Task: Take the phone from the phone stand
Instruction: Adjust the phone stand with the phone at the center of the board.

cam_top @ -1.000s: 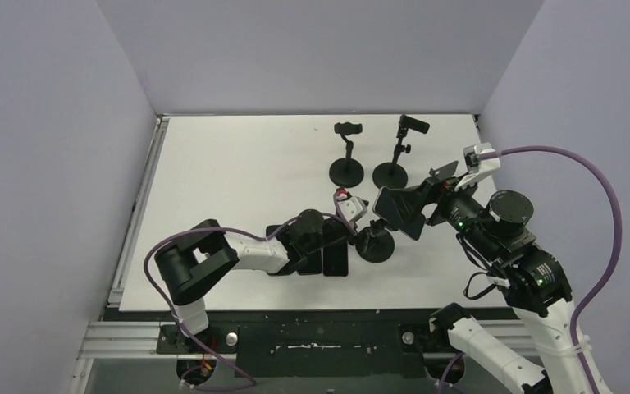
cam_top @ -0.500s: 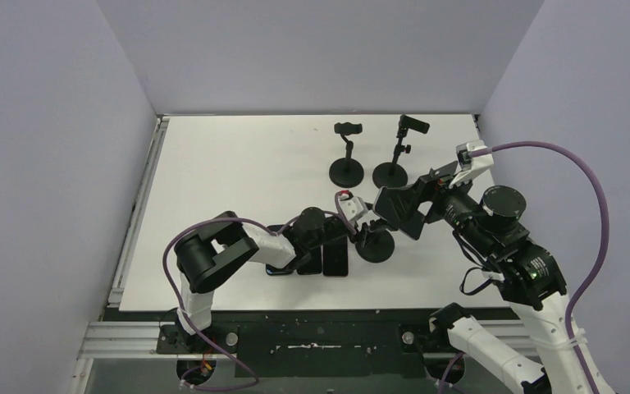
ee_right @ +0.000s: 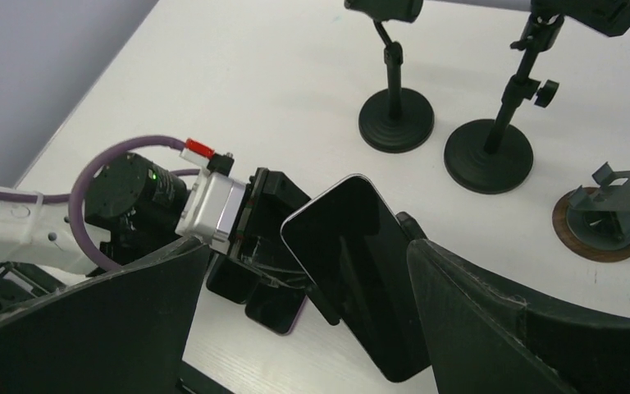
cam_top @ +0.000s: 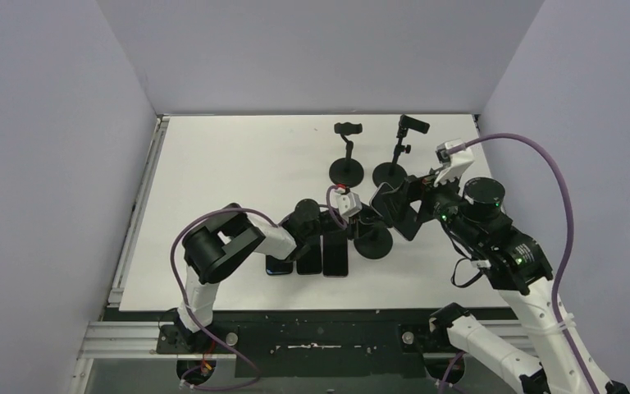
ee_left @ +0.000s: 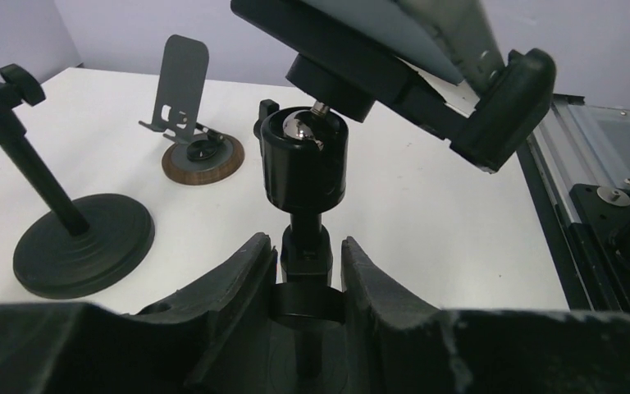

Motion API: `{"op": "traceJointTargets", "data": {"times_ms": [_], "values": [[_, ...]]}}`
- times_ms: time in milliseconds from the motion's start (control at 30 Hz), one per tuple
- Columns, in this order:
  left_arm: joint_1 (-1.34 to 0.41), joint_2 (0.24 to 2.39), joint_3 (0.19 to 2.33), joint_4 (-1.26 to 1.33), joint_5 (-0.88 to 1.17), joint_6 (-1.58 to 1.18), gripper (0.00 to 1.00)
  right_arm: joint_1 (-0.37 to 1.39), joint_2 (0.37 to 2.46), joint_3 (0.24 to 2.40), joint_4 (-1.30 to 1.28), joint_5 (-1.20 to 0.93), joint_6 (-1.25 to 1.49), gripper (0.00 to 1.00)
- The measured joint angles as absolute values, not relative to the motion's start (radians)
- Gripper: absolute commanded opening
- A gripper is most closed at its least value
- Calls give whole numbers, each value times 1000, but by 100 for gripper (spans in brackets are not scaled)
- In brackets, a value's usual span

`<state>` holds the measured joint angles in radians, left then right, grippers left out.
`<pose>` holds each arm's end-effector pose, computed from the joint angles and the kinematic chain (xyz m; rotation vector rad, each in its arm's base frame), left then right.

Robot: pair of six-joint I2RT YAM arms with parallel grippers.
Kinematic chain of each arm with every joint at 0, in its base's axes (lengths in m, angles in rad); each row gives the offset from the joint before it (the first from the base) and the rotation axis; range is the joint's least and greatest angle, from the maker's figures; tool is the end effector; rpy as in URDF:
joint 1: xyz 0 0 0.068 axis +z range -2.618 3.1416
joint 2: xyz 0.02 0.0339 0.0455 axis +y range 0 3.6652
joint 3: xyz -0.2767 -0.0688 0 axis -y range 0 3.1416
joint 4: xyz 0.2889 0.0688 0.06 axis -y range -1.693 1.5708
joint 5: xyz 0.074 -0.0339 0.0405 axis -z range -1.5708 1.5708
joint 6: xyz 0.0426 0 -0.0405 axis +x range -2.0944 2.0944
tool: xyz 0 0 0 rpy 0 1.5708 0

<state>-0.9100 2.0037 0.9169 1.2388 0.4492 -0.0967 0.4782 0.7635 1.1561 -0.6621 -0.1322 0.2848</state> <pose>0.2522 -0.3545 0.1539 0.9507 1.2081 -1.1320 0.1538 0.0860 0.4398 -0.2767 1.8682 0.6505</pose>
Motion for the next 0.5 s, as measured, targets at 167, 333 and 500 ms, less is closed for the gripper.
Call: {"op": "traceJointTargets", "data": {"times_ms": [167, 333, 500], "values": [[-879, 2032, 955, 1244, 546, -121, 4, 478, 855, 1186, -741, -159, 246, 97], [-849, 2067, 994, 1262, 652, -152, 0, 478, 920, 1195, -822, -165, 220, 97], [-822, 2092, 1033, 1269, 765, -195, 0, 478, 922, 1205, -876, -162, 190, 96]]}}
